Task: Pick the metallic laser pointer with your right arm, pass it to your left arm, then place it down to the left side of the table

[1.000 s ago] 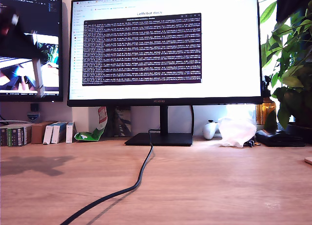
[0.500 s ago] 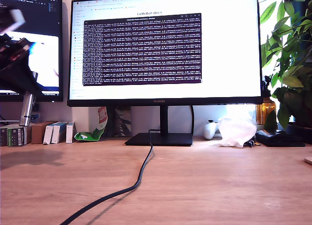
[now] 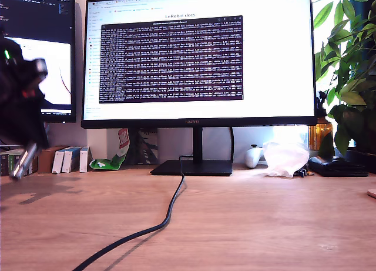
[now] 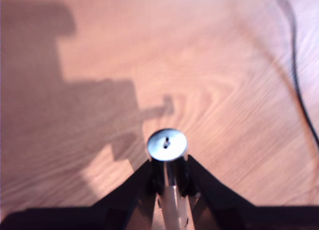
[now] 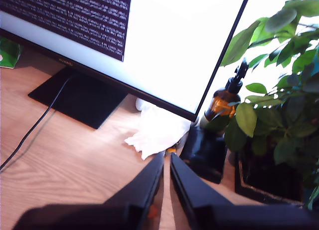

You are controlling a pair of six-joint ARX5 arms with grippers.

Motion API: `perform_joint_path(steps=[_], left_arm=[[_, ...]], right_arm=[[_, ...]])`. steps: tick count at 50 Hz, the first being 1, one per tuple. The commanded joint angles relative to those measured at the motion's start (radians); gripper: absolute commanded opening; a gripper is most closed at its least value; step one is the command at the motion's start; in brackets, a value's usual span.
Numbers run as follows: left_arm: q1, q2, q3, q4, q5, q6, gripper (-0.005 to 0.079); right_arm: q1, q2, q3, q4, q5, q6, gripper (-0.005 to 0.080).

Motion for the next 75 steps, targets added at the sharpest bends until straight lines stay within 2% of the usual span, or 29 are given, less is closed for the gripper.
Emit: perform_joint_path(steps=[1,16,34,37,45,50,65,75], left_arm=[[0.003,0.033,0.031,-0.029,0.006,0.014,-0.0020],[0.018,0.175,0.101,-0.159,0.000,0.019,-0.0020],[0.019,0.208,0.101,-0.124,-0.064,0.037,-0.0018],[0.016,0.208,0.101,-0.114,-0.068,0.037,0.0011],[0.008,0.208,0.101,-0.106,-0.084,0.037,0.0175],[0.008,0.208,0.101,-0.106,-0.083,0.037,0.0208],[0.008,0.206,0.103,-0.115,-0.055,0.037,0.0224],[0.021,0.190,0.140,-0.141,0.057,0.037,0.0217]], right_arm=[[0.005,-0.004,-0.014,0.012,-0.008,-0.014,-0.0011],[0.005,-0.004,-0.014,0.014,-0.011,-0.021,-0.0011],[0.005,-0.004,-0.014,0.023,-0.053,-0.020,-0.0011],[0.005,-0.004,-0.014,0.023,-0.053,-0.020,-0.0011],[0.005,-0.004,-0.014,0.023,-0.055,-0.020,-0.0011],[0.005,-0.004,-0.014,0.022,-0.055,-0.020,-0.0011],[0.005,-0.004,-0.014,0.020,-0.063,-0.020,-0.0011],[0.005,-0.004,-0.014,0.000,-0.063,-0.021,-0.0011]])
